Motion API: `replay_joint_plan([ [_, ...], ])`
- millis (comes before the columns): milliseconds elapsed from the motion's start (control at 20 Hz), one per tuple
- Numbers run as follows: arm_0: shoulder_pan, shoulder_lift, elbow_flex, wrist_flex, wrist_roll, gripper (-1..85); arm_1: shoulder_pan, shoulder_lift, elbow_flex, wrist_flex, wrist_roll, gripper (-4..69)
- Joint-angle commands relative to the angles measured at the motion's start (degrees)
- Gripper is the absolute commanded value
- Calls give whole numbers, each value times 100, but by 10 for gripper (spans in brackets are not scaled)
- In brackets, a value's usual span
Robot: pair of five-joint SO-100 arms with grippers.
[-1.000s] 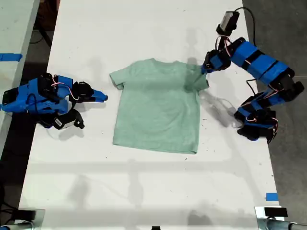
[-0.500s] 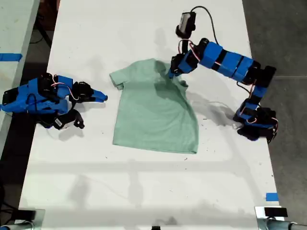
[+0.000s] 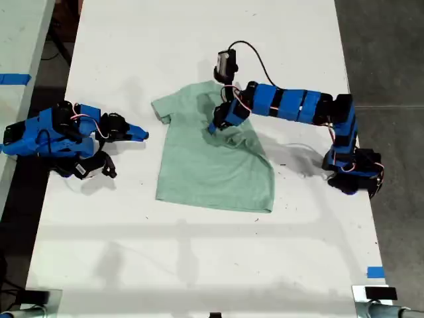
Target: Fold t shirt
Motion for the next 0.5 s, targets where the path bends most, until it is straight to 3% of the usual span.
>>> replay_joint_plan([
  [0,88,18,70,-123,53,47,-62,360,-439,-26,-44,229],
  [150,88,18,70,-123,53,47,44,896,-439,360,-26,240],
  [450,88,18,70,-132,53,44,1063,3586,844,2804,642,204],
])
